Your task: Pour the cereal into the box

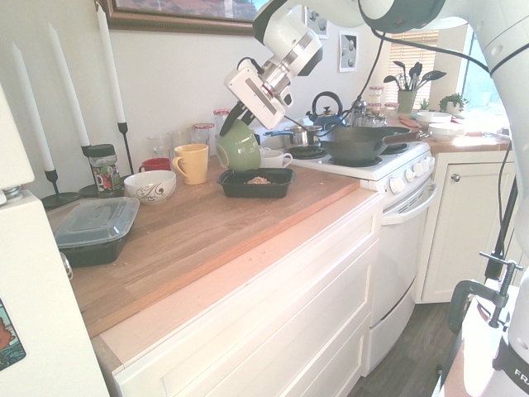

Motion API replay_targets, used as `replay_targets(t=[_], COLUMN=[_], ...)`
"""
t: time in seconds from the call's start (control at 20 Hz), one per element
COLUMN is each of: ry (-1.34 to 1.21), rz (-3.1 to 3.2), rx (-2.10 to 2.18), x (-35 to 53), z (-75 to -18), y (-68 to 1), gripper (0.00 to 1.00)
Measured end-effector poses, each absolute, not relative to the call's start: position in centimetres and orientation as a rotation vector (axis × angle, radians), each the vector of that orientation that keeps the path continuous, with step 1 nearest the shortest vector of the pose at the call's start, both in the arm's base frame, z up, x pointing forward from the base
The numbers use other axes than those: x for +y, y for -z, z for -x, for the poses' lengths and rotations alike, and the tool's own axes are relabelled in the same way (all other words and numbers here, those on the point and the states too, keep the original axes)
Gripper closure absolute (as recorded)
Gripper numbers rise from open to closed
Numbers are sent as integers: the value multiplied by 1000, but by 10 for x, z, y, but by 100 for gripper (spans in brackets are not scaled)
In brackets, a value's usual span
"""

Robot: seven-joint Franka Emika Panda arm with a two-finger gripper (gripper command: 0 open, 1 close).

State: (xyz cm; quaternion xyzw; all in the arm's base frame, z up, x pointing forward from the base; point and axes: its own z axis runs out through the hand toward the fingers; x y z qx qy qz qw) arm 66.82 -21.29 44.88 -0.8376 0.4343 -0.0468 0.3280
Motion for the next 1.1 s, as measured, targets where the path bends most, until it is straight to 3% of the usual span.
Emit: replay_targets(t=[0.45, 1.1], ry=[388, 645], rz=[2708, 2994], rx=[1238, 1214], x=[-61, 17], z=[-652, -619], y=[-450, -400], gripper=[100, 100])
